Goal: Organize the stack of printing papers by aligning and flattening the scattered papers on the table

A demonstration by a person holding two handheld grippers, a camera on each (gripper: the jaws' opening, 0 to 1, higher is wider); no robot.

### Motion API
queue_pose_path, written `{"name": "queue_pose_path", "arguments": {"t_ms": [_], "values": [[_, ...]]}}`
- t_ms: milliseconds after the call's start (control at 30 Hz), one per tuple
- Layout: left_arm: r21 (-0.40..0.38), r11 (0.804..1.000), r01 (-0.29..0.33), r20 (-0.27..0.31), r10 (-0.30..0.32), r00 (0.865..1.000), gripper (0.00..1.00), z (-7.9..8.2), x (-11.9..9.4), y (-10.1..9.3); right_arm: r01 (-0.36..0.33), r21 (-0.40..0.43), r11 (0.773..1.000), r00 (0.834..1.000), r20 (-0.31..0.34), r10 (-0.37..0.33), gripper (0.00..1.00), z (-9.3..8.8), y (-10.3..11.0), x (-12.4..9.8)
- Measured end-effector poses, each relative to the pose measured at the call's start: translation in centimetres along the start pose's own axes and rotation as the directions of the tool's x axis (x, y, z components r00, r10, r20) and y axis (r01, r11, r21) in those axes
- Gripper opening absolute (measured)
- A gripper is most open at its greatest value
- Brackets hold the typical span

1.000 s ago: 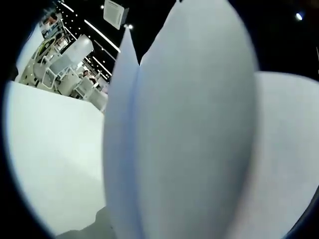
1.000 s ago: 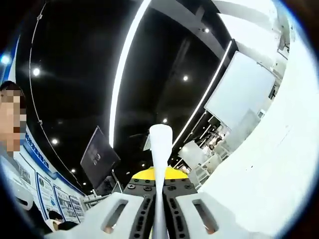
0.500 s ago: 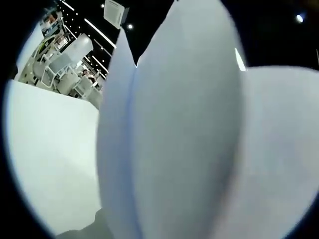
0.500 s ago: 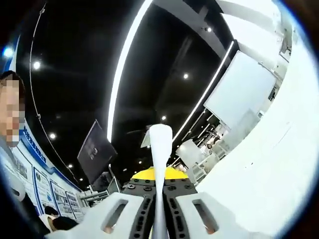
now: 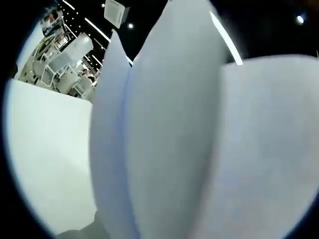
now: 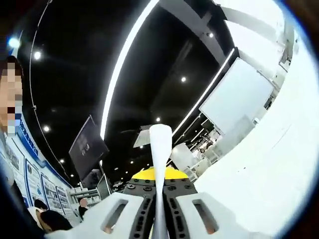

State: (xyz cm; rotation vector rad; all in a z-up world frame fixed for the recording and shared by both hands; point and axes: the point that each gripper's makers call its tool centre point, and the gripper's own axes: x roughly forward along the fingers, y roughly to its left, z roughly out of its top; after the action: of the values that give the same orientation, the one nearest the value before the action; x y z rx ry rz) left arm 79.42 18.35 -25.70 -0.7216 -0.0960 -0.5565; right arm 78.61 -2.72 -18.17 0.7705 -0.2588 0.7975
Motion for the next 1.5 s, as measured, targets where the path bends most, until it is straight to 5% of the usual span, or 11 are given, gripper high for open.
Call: {"name": "queue_pose_path", "arguments": {"t_ms": [933,1233,1500], "values": [[-0.021,1.0,0.006,0.002,-0.006,1.0,0.15,0.0,0.0,-0.3,0.059,-0.125,0.99,0.998,-0.008,-0.061,0.0,-0.3,-2.1,0.1],[-0.039,0.999,0.02,-0.002,-0.02,1.0,0.16,0.1,0.0,-0.5,0.05,-0.096,0.994,0.997,-0.048,-0.054,0.0,-1.4,-1.9,0.2],[-0.039,0.999,0.021,-0.002,-0.021,1.0,0.16,0.1,0.0,-0.4,0.008,0.008,1.0,0.993,-0.121,-0.007,0.0,-3.6,-1.1,0.4]]}}
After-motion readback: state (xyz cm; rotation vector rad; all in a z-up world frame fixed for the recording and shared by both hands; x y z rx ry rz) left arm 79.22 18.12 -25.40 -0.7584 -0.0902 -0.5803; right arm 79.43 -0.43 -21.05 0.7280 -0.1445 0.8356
